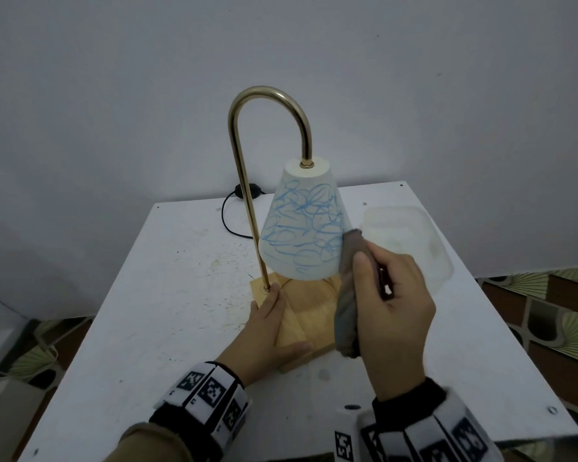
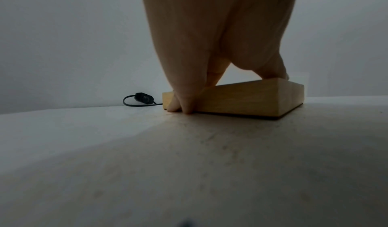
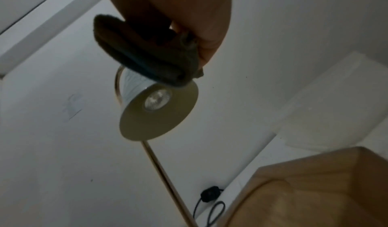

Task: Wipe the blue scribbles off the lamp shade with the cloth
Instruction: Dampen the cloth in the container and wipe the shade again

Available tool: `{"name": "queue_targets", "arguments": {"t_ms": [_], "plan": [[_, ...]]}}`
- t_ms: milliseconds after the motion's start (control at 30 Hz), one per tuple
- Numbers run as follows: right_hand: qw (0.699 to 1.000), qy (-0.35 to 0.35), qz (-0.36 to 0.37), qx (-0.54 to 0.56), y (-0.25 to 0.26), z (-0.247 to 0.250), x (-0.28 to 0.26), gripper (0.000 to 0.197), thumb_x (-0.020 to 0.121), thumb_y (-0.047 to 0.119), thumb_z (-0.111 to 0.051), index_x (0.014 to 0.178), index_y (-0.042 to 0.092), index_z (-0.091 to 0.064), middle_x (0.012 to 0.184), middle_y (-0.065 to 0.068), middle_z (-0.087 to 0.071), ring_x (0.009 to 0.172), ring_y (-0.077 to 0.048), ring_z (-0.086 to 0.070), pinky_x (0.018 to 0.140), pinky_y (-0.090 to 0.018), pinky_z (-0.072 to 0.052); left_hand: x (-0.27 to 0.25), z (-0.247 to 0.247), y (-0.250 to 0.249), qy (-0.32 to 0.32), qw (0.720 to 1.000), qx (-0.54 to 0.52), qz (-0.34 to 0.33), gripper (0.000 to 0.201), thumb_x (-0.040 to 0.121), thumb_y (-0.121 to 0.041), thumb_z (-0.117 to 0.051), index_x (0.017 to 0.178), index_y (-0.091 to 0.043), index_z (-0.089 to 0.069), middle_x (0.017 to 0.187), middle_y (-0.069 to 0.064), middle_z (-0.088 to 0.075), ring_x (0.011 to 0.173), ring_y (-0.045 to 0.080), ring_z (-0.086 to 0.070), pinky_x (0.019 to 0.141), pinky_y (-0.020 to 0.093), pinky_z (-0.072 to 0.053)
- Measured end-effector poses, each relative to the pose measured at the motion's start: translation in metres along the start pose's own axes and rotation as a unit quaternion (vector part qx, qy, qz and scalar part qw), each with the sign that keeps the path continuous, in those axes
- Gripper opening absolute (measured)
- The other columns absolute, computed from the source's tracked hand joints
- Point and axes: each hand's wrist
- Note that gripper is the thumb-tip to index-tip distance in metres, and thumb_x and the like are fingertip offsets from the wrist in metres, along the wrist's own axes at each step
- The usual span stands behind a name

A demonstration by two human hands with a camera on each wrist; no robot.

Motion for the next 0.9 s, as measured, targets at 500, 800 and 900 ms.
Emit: {"name": "queue_targets", "arguments": {"t_ms": [500, 800, 900], "plan": [[0.999, -0.027, 0.022, -0.017, -0.001, -0.005, 0.003, 0.018, 0.082, 0.013, -0.063, 0.097, 0.007, -0.071, 0.080, -0.002, -0.056, 0.078, 0.007, -0.053, 0.071, -0.004, -0.040, 0.007, -0.001, 0.006, 0.001, 1.000, 0.012, -0.015, 0.105, 0.081, -0.059, -0.056, 0.148, -0.020, 0.014, 0.153, -0.008, 0.028, 0.143, 0.029, 0.017, 0.119, 0.041, -0.002], [1.000, 0.022, 0.000, 0.007, 0.014, -0.008, 0.045, 0.015, 0.085, 0.007, -0.065, 0.087, 0.022, -0.068, 0.081, -0.007, -0.058, 0.073, 0.008, -0.052, 0.069, -0.003, -0.037, 0.001, 0.005, -0.004, 0.014, 1.000, 0.015, -0.008, 0.103, 0.082, -0.055, -0.057, 0.149, -0.019, 0.013, 0.153, -0.008, 0.027, 0.143, 0.034, 0.016, 0.118, 0.041, -0.005], [0.999, 0.022, 0.028, 0.032, 0.017, -0.006, 0.024, 0.014, 0.085, 0.007, -0.065, 0.096, 0.011, -0.070, 0.083, -0.006, -0.057, 0.077, 0.004, -0.054, 0.072, -0.004, -0.039, 0.002, 0.004, -0.003, 0.014, 1.000, 0.013, -0.010, 0.104, 0.083, -0.054, -0.058, 0.148, -0.019, 0.015, 0.153, -0.008, 0.027, 0.143, 0.034, 0.015, 0.118, 0.041, -0.006]]}}
Point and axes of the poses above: each hand's wrist, its own x-axis towards the middle knuckle, its own z-axis out of the back of the hand, y = z × x
